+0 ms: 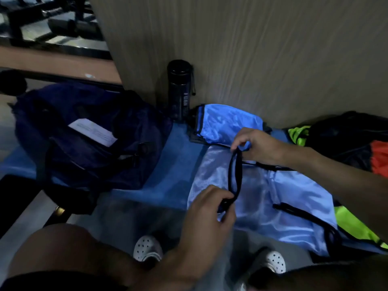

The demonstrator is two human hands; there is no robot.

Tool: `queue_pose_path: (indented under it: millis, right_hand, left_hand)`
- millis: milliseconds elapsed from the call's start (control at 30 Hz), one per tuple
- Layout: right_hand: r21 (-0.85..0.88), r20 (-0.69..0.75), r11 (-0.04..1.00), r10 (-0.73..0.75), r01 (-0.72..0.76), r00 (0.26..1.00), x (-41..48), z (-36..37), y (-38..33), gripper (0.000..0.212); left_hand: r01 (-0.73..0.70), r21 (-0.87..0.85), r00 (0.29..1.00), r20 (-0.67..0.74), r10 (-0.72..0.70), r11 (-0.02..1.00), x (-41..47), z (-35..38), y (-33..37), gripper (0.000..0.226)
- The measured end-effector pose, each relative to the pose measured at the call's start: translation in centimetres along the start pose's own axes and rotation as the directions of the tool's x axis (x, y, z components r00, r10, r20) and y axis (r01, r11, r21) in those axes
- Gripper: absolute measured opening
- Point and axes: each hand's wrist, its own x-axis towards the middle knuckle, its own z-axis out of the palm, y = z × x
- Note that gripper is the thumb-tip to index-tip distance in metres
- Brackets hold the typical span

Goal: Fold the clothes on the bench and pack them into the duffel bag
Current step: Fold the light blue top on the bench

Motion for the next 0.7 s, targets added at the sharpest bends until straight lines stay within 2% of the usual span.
queue_pose_path:
  millis: [167, 300, 400, 533, 700]
  right_hand:
    - [-0.09, -0.065, 0.996, -0.004, -0.002, 0.998, -3.8, 0.0, 3.8, 0.026]
    - [-0.247, -0.05, 0.969, 0.014, -0.025, 0.999, -5.8, 0.8, 5.5, 0.02]
    - [-0.322, -0.086, 0.944, 0.047, -0.072, 0.995, -6.9, 1.5, 5.6, 0.016]
    - [-0.39, -0.104, 0.916, 0.057, -0.094, 0.993, -7.9, 2.0, 5.6, 0.028]
    - [-0.23, -0.229, 0.952, 0.148, -0.202, 0.962, -10.1, 2.8, 5.8, 0.028]
  left_hand:
    - [-0.032, 0.111, 0.987, 0.161, 0.014, 0.993, 0.0, 5.4, 0.6, 0.014]
    - [-0.101, 0.263, 0.965, 0.262, 0.03, 0.96, 0.5, 7.0, 0.6, 0.026]
    - [-0.25, 0.493, 0.937, 0.34, 0.08, 0.834, 1.3, 7.6, -1.2, 0.039]
    - [-0.397, 0.578, 0.846, 0.531, 0.04, 0.713, 1.9, 8.1, -2.7, 0.059]
    - [-0.454, 0.594, 0.782, 0.623, -0.023, 0.665, 2.4, 8.7, -2.9, 0.066]
